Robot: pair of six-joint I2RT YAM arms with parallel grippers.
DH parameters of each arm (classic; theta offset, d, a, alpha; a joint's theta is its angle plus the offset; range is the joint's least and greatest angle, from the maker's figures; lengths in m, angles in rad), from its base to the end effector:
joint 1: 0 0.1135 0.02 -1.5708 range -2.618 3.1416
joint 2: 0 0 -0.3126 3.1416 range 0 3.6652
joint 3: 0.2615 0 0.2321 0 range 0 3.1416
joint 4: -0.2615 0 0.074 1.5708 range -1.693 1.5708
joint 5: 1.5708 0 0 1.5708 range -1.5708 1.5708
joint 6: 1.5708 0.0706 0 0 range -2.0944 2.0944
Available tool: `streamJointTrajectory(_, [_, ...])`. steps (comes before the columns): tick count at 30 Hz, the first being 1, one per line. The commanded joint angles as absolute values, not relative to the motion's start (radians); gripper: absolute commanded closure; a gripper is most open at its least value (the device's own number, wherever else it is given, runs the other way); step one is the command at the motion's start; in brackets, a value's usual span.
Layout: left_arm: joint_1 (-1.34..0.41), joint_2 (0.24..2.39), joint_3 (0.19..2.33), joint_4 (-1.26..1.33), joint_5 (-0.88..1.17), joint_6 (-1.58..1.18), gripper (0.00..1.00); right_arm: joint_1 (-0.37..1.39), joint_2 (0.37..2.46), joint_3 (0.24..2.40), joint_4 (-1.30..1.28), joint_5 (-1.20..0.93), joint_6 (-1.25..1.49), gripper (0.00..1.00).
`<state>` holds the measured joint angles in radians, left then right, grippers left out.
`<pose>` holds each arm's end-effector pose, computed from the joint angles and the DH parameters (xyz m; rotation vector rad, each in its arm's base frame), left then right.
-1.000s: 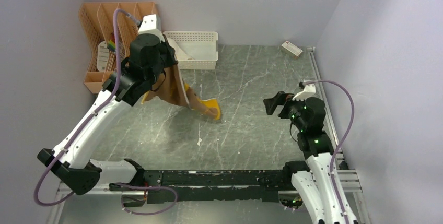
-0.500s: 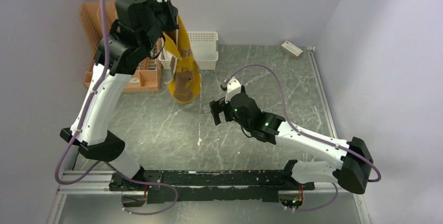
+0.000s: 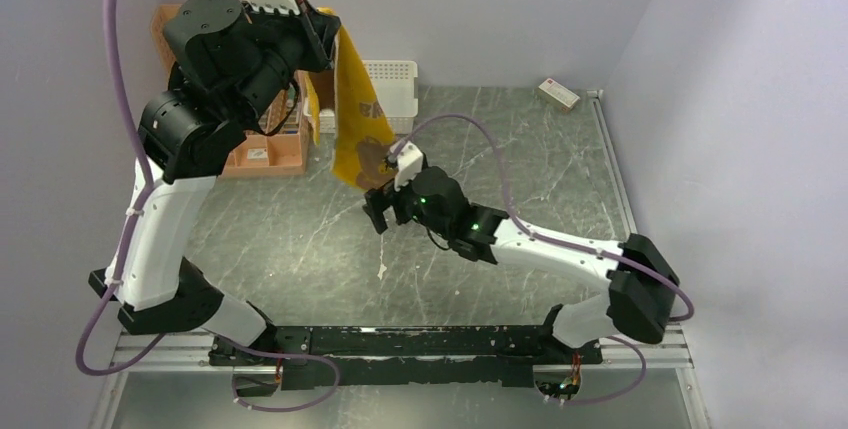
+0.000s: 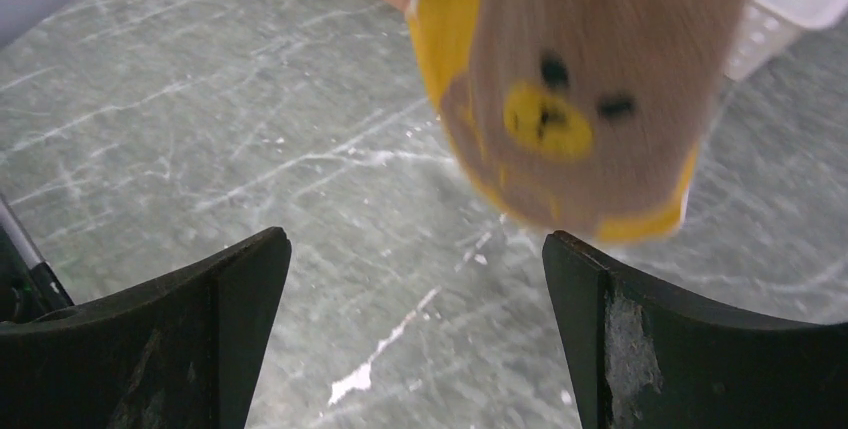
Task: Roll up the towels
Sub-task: Pick up the towel at the center of the board.
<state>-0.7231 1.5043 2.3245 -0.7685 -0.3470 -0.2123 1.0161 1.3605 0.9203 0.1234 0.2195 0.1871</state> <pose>0.2022 -0.1464 0.6376 0.1123 1.5376 -0.4826 0.1811 0.2630 0.3334 -0.6332 1.8198 0.6131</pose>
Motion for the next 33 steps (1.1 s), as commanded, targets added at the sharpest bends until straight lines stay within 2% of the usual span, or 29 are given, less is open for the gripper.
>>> streamJointTrajectory(1, [-0.742,1.487,2.316,-0.767,-0.339,-0.192,0.93,1.045,1.427,1.04,0.21,0.171,0.149,0.0])
streamJointTrajectory(4, [-0.745,1.506,2.331,-0.784,-0.358,-0.185,0.93,1.156,1.478,1.099,0.209,0.297,0.091,0.0])
streamJointTrajectory(11, [-0.744,1.53,2.329,-0.78,-0.41,-0.178,0.93,1.446,1.648,1.141,0.315,0.781,-0.007,0.0])
streamJointTrajectory(19, [-0.745,1.532,2.373,-0.788,-0.481,-0.165,0.93,1.518,1.815,1.203,0.453,1.141,-0.028,0.0])
streamJointTrajectory(21, [-0.745,1.527,2.374,-0.778,-0.479,-0.164,0.93,1.518,1.858,1.203,0.591,1.207,-0.128,0.0])
streamJointTrajectory(23, [-0.745,1.523,2.379,-0.773,-0.477,-0.164,0.93,1.515,1.897,1.18,0.836,1.246,-0.334,0.0])
streamJointTrajectory(26, [-0.745,1.525,2.396,-0.774,-0.476,-0.159,0.93,1.497,1.982,1.171,1.267,1.317,-0.631,0.0])
streamJointTrajectory(29, [-0.745,1.522,2.399,-0.772,-0.476,-0.152,0.93,1.47,2.164,1.28,1.742,1.415,-1.073,0.0])
streamJointTrajectory(31, [-0.745,1.518,2.396,-0.773,-0.477,-0.148,0.93,1.445,2.244,1.392,1.82,1.456,-1.206,0.0])
streamJointTrajectory(33, [-0.745,1.512,2.39,-0.773,-0.476,-0.145,0.93,1.427,2.273,1.435,1.82,1.476,-1.214,0.0])
